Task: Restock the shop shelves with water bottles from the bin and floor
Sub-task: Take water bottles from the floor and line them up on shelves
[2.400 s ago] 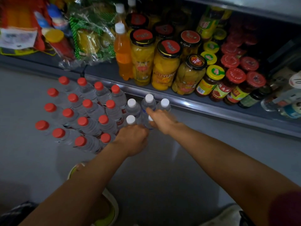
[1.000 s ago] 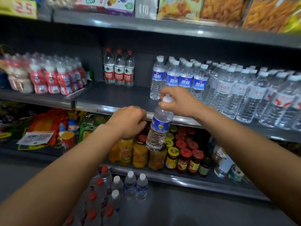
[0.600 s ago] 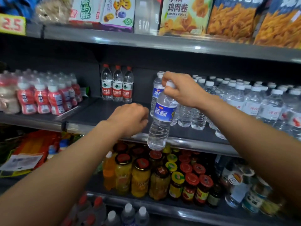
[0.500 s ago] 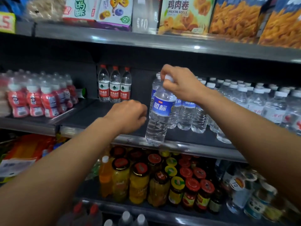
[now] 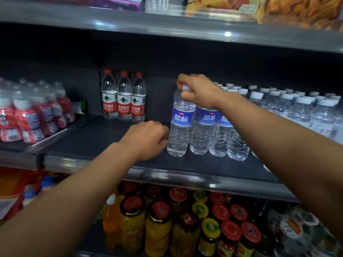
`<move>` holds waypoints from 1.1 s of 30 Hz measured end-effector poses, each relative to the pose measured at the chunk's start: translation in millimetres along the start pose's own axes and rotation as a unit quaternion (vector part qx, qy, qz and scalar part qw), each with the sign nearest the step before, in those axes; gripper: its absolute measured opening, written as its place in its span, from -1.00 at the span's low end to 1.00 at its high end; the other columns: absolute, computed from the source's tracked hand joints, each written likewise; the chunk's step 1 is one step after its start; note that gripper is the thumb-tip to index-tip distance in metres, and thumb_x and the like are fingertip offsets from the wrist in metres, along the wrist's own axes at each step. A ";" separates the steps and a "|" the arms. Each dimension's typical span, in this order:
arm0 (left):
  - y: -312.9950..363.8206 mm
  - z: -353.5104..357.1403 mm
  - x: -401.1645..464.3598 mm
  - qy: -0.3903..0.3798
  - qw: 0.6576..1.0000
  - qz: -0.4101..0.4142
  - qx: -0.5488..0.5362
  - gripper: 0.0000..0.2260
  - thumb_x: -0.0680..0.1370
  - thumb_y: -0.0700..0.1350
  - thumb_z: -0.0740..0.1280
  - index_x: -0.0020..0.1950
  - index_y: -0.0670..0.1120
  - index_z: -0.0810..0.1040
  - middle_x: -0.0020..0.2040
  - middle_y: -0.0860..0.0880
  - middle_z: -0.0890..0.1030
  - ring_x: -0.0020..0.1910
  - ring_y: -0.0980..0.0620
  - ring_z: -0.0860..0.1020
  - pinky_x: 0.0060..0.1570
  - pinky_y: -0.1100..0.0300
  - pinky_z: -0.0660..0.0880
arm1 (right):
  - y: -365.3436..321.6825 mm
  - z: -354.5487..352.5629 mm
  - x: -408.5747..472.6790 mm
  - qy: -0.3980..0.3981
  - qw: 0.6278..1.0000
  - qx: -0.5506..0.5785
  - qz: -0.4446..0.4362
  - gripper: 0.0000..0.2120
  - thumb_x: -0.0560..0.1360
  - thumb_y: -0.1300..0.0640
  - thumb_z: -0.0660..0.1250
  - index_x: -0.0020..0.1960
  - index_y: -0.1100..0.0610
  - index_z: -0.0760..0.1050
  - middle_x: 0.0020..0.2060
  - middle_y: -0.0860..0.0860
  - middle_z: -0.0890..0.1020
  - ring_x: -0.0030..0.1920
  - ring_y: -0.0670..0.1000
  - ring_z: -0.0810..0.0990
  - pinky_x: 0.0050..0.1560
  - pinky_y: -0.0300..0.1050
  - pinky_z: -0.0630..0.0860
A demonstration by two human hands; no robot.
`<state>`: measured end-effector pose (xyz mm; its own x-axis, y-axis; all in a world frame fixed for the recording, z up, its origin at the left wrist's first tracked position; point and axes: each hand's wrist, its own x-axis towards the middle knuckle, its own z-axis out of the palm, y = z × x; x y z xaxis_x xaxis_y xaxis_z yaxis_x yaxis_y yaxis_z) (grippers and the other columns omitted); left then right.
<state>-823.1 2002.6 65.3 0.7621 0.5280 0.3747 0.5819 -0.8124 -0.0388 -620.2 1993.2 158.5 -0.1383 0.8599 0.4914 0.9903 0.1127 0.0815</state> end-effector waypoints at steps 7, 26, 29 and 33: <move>-8.0 20.3 11.3 -0.006 1.000 0.001 -0.003 -0.82 0.58 0.00 0.20 0.09 -0.01 0.52 0.13 -0.01 0.54 0.10 -0.12 0.51 -0.02 0.05 0.44 | 25.1 7.4 22.3 -0.035 0.999 -0.009 0.010 -0.88 0.42 0.16 0.29 -0.05 0.12 0.44 -0.22 0.06 0.49 -0.18 0.09 0.38 -0.17 -0.12 0.29; -3.0 21.9 9.9 -0.004 1.000 0.008 0.002 -0.81 0.58 0.00 0.20 0.10 -0.02 0.51 0.12 -0.01 0.53 0.09 -0.11 0.51 -0.11 0.11 0.37 | 23.6 6.6 10.5 -0.009 0.997 -0.061 0.039 -0.69 0.50 0.11 0.23 0.24 0.11 0.42 0.14 0.16 0.45 0.11 0.20 0.46 0.17 -0.02 0.30; 0.0 13.7 2.8 -0.005 1.000 0.005 0.003 -0.82 0.59 0.00 0.21 0.11 -0.02 0.51 0.12 -0.01 0.53 0.08 -0.11 0.51 -0.09 0.09 0.38 | 11.8 2.3 -1.6 0.029 0.994 -0.100 0.024 -0.64 0.50 0.12 0.24 0.28 0.13 0.40 0.17 0.17 0.43 0.17 0.20 0.43 0.22 0.02 0.25; 5.7 5.0 -12.2 -0.013 1.000 -0.009 0.006 -0.82 0.59 -0.01 0.20 0.12 -0.03 0.52 0.13 -0.02 0.53 0.08 -0.11 0.51 -0.11 0.11 0.38 | -12.0 1.1 -26.7 0.046 0.993 -0.105 0.004 -0.64 0.50 0.15 0.23 0.29 0.15 0.40 0.19 0.15 0.44 0.18 0.18 0.42 0.19 0.01 0.27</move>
<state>-827.7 1992.7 55.9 0.7592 0.5484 0.3505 0.5984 -0.8000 -0.0446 -628.4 1969.5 143.5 -0.1399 0.8100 0.5695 0.9678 -0.0098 0.2517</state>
